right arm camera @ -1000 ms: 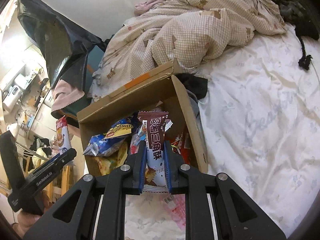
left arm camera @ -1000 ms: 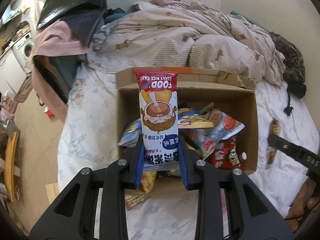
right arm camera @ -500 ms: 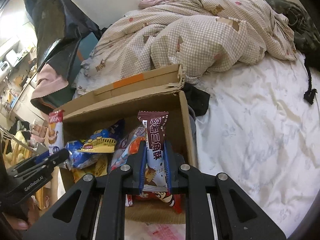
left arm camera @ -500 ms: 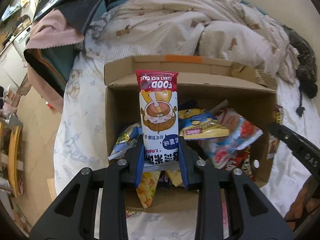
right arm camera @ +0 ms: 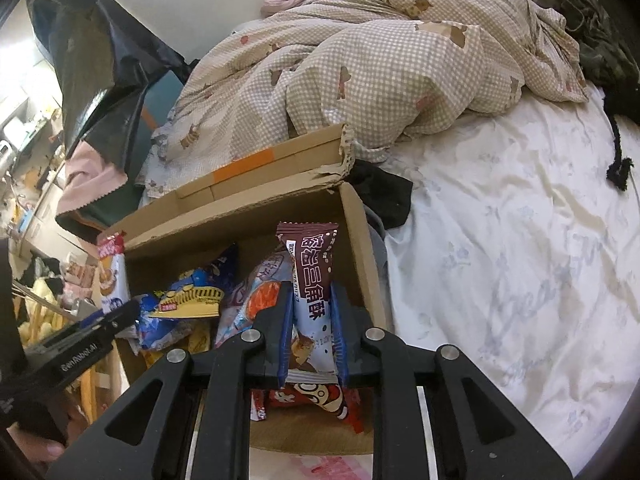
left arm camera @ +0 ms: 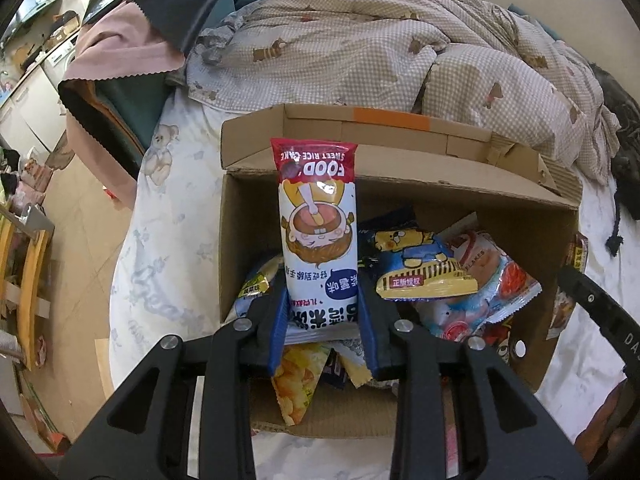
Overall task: Organize snacks
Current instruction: 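Lower the rice cake packet and chocolate bar into the box and open both grippers, then withdraw both grippers from the box toward the remaining packets on the sheet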
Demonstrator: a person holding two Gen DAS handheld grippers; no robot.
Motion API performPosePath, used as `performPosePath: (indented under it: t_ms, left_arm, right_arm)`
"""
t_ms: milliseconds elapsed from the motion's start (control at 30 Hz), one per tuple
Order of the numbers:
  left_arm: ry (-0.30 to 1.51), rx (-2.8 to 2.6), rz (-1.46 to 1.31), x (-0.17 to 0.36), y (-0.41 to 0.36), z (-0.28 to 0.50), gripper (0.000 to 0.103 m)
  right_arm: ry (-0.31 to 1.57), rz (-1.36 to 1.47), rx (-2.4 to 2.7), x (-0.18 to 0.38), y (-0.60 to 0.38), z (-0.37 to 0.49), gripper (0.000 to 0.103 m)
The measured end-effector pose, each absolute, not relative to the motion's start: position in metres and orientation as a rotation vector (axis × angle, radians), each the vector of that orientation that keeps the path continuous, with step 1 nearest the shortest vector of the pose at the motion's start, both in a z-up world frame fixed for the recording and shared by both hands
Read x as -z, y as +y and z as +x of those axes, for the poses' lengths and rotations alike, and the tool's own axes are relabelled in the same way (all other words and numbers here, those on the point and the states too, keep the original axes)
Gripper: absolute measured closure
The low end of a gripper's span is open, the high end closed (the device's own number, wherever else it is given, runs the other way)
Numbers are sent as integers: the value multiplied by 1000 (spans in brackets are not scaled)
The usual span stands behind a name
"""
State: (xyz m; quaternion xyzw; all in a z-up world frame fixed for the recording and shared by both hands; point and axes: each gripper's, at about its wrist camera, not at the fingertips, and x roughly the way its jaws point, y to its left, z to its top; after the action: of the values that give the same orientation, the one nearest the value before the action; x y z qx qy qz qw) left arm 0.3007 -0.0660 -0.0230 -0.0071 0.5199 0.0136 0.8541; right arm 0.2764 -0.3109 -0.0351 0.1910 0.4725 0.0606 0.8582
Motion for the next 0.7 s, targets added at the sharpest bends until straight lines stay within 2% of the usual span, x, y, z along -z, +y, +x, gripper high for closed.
performPosePath:
  t_ms: [100, 167, 233, 267, 333, 367, 400, 433, 700]
  left_arm:
    - [1090, -36, -21, 22, -64, 299, 74]
    - [1102, -41, -34, 23, -62, 298, 68]
    - [1098, -41, -47, 21, -61, 296, 43]
    - [1088, -40, -51, 20, -60, 294, 38]
    - [1068, -43, -50, 16, -60, 290, 20]
    - [1062, -43, -52, 14, -60, 288, 17]
    - [1055, -43, -56, 13, -60, 287, 15]
    - [1050, -42, -61, 11, -59, 285, 15]
    - [1007, -58, -69, -4, -54, 274, 15]
  right_arm:
    - [975, 421, -148, 30, -311, 275, 82]
    - [960, 430, -147, 27, -311, 274, 82]
    - [958, 439, -154, 24, -311, 273, 82]
    - [958, 440, -151, 24, -311, 273, 79]
    - [958, 443, -148, 23, -312, 273, 69]
    - [955, 454, -152, 22, -313, 272, 54]
    - [947, 465, -157, 21, -314, 271, 37]
    - [933, 474, -156, 19, -315, 270, 33]
    - [916, 477, -177, 10, -314, 266, 31]
